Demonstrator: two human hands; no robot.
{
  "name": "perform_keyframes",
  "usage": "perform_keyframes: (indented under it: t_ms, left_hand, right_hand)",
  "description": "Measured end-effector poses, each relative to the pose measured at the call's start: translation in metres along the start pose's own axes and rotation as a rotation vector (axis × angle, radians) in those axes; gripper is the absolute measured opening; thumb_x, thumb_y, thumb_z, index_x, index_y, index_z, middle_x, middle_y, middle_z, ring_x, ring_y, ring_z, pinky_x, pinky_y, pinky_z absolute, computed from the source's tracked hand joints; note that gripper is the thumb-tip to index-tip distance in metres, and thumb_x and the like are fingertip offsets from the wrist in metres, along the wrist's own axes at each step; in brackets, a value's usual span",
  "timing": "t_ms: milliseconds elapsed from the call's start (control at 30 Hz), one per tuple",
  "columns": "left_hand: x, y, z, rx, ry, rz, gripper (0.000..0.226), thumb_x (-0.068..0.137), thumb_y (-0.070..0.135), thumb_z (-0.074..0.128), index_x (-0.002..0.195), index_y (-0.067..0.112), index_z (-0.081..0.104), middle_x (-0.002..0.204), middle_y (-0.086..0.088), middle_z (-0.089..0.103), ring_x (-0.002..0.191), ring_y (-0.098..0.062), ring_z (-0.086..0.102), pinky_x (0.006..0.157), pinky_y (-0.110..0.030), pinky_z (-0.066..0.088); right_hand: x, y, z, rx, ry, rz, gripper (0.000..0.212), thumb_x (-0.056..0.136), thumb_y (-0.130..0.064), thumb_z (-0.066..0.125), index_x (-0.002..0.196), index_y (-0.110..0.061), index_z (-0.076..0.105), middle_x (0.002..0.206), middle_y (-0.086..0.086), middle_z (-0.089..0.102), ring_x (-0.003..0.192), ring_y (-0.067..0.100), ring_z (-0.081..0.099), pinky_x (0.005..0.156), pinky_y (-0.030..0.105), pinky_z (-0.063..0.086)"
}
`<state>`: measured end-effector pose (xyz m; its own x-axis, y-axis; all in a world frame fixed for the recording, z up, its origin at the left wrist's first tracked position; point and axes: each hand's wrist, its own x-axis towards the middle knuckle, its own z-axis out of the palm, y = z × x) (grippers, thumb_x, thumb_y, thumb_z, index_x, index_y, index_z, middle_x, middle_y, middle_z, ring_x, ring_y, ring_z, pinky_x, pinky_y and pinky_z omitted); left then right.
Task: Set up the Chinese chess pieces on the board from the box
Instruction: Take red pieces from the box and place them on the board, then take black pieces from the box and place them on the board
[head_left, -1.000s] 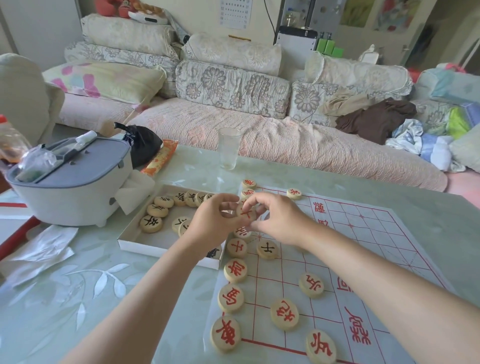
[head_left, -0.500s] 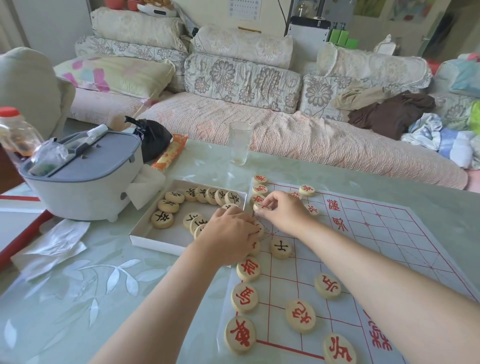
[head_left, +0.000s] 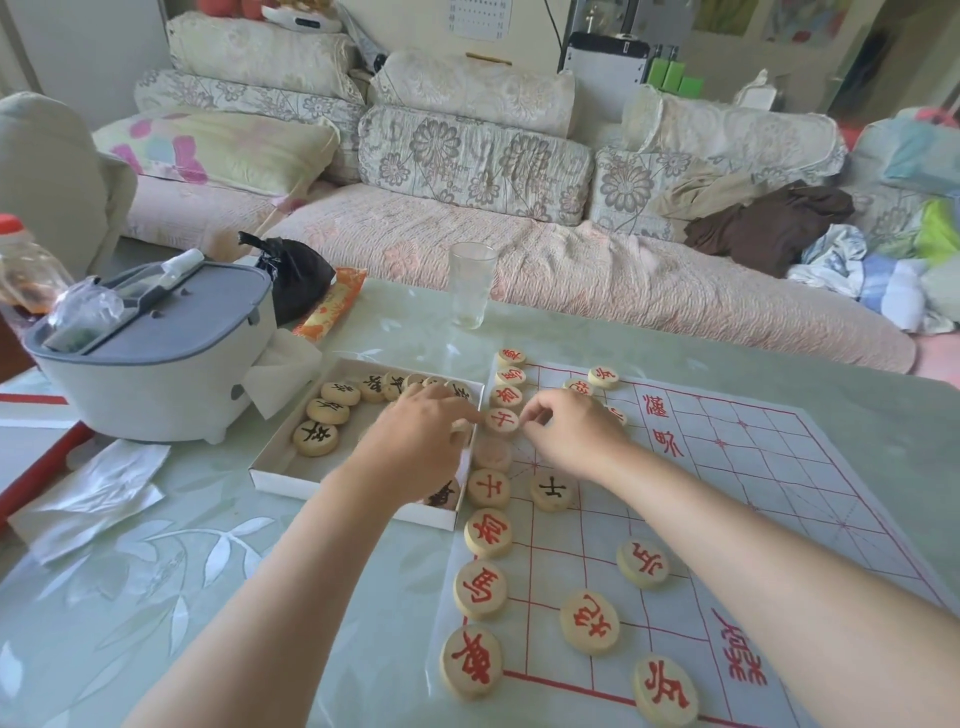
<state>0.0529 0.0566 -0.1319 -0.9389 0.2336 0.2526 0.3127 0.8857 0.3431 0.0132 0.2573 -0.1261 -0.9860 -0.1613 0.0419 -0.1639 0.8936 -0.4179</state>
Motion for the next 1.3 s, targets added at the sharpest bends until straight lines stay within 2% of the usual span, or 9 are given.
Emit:
perform_keyframes:
  t_ms: [133,233,333,533,600,767,933,1133,1300]
  left_hand:
    - [-0.01,-0.006,-0.003,0.006,-0.024,-0.052,0.03,0.094,0.024,0.049,0.123,0.031,0.058,0.128,0.006,0.051,0.12,-0.018,0.039,0.101,-0.03,0.032]
    - [-0.02,-0.006,-0.003,0.009,-0.036,-0.048,0.03,0.094,0.025,0.051,0.123,0.031,0.056,0.128,0.007,0.05,0.119,-0.016,0.039,0.1,-0.028,0.032]
    - [-0.027,-0.005,-0.007,0.01,-0.017,-0.057,0.032,0.093,0.025,0.051,0.125,0.03,0.055,0.13,0.007,0.048,0.119,-0.017,0.039,0.1,-0.029,0.033]
    - [-0.047,-0.018,-0.018,0.056,0.007,-0.129,0.03,0.091,0.03,0.051,0.121,0.031,0.054,0.12,0.005,0.05,0.111,-0.019,0.039,0.095,-0.031,0.039]
    - [-0.054,-0.022,-0.023,0.079,-0.018,-0.191,0.031,0.087,0.028,0.048,0.118,0.032,0.052,0.117,0.004,0.047,0.114,-0.021,0.036,0.097,-0.034,0.038]
    - [-0.073,-0.045,-0.035,0.077,-0.107,-0.309,0.031,0.077,0.035,0.056,0.108,0.031,0.053,0.11,0.007,0.042,0.115,-0.02,0.037,0.099,-0.031,0.037]
    - [-0.083,-0.059,-0.044,0.074,-0.095,-0.297,0.017,0.078,0.035,0.073,0.091,0.026,0.068,0.099,0.002,0.056,0.099,-0.017,0.05,0.079,-0.021,0.034]
    - [-0.094,-0.061,-0.058,0.106,-0.15,-0.333,0.01,0.083,0.021,0.068,0.092,0.02,0.072,0.101,-0.003,0.063,0.097,-0.021,0.058,0.082,-0.03,0.049]
    - [-0.109,-0.071,-0.078,0.191,-0.265,-0.392,0.021,0.087,0.013,0.059,0.101,0.023,0.071,0.109,-0.001,0.063,0.102,-0.019,0.058,0.078,-0.023,0.045]
  right_hand:
    - [-0.026,0.006,-0.017,-0.127,-0.207,-0.034,0.021,0.082,-0.039,0.062,0.103,-0.037,0.062,0.105,-0.016,0.06,0.098,0.01,0.058,0.084,0.03,0.05]
    - [-0.037,0.008,-0.019,-0.104,-0.279,-0.049,0.033,0.081,-0.036,0.065,0.113,-0.035,0.06,0.111,-0.012,0.057,0.098,0.009,0.056,0.078,0.024,0.047]
    - [-0.042,0.007,-0.019,-0.059,-0.318,-0.054,0.04,0.082,-0.032,0.068,0.121,-0.033,0.058,0.114,-0.011,0.057,0.093,0.006,0.056,0.068,0.018,0.043]
    - [-0.048,-0.01,-0.017,-0.105,-0.241,-0.062,0.045,0.081,-0.035,0.068,0.125,-0.032,0.058,0.123,-0.004,0.048,0.11,0.014,0.053,0.089,0.027,0.047]
    - [-0.05,-0.031,-0.018,-0.049,-0.196,-0.109,0.045,0.079,-0.033,0.069,0.124,-0.032,0.062,0.121,-0.007,0.045,0.111,0.013,0.051,0.089,0.024,0.042]
    - [-0.062,-0.088,-0.001,0.014,-0.307,-0.247,0.039,0.076,-0.032,0.066,0.115,-0.038,0.068,0.124,-0.009,0.057,0.114,0.011,0.055,0.096,0.026,0.047]
    - [-0.071,-0.113,0.012,-0.016,-0.355,-0.214,0.039,0.08,-0.034,0.066,0.119,-0.035,0.065,0.115,-0.007,0.065,0.096,0.015,0.064,0.084,0.027,0.055]
    - [-0.08,-0.126,0.015,0.041,-0.409,-0.213,0.038,0.082,-0.032,0.065,0.12,-0.036,0.066,0.111,-0.008,0.066,0.09,0.011,0.063,0.07,0.02,0.048]
    - [-0.081,-0.132,0.019,0.171,-0.429,-0.21,0.024,0.083,-0.03,0.065,0.106,-0.038,0.068,0.098,-0.011,0.066,0.074,0.006,0.059,0.063,0.018,0.046]
